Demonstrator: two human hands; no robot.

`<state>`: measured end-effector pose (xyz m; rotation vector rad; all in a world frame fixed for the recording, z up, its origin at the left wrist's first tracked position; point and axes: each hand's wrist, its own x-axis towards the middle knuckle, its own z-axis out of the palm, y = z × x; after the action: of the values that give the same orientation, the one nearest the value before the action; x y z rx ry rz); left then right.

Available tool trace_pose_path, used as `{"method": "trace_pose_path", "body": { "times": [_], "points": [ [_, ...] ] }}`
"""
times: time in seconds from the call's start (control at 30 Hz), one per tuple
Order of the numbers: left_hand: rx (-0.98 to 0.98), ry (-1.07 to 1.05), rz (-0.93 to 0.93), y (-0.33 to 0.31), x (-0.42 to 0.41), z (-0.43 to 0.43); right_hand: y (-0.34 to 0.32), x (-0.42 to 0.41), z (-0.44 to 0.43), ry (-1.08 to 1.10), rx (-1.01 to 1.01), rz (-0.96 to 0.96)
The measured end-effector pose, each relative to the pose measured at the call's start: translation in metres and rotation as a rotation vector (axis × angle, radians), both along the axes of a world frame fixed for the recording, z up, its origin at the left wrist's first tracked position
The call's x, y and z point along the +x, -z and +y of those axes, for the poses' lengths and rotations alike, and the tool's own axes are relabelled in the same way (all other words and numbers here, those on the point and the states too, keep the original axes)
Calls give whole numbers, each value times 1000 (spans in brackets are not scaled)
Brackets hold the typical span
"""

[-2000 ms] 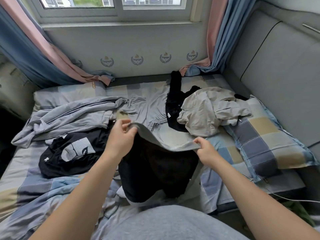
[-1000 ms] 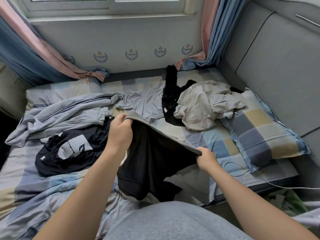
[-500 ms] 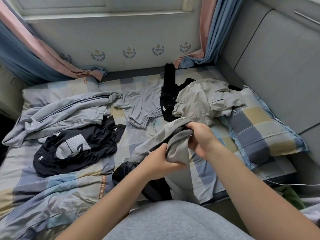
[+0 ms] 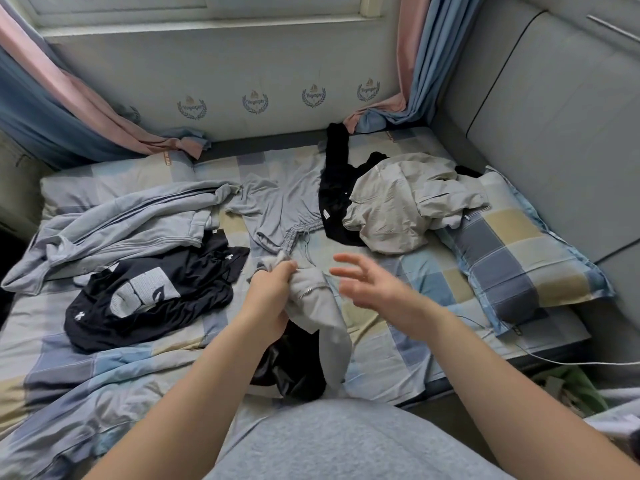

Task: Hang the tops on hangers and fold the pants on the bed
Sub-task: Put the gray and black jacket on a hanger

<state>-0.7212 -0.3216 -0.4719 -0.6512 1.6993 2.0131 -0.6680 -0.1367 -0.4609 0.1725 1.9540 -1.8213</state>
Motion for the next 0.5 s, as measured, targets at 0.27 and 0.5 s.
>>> {"method": "trace_pose_path", "body": {
  "times": [0.27,0.5],
  "points": [
    [195,-41,-123,-24,1,4,62,22,-33,-28,251,28],
    [183,-134,-134,-18,-14,-20,73,12,2,209,404,44]
  ]
}}
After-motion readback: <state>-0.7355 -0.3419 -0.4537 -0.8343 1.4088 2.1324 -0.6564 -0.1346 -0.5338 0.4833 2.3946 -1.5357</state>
